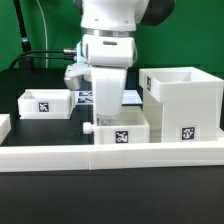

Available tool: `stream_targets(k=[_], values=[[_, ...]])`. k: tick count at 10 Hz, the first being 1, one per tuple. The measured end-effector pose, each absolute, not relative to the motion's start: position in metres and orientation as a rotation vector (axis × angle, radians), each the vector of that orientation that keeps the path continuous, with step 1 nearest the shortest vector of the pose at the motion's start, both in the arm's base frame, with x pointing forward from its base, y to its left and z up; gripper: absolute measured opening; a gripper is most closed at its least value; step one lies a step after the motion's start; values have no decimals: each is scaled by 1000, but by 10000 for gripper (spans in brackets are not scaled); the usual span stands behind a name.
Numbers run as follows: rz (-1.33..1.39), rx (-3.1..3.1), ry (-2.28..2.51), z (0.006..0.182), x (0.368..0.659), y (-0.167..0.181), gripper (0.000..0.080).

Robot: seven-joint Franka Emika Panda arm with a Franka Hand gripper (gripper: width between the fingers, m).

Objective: Assemble drawer

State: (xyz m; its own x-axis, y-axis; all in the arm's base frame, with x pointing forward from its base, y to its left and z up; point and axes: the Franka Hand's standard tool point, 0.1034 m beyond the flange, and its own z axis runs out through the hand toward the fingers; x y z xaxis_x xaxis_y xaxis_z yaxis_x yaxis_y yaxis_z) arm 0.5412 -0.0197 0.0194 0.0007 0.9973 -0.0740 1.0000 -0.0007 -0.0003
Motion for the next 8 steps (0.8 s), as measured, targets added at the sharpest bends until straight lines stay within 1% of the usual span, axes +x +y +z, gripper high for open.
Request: stream_targets(k=[4, 6, 8], values=[[-84, 2185, 2182, 19, 541, -22, 42], [-89, 2182, 2196, 15, 536, -14, 42], [-84, 2147, 2218, 16, 538, -9, 42]])
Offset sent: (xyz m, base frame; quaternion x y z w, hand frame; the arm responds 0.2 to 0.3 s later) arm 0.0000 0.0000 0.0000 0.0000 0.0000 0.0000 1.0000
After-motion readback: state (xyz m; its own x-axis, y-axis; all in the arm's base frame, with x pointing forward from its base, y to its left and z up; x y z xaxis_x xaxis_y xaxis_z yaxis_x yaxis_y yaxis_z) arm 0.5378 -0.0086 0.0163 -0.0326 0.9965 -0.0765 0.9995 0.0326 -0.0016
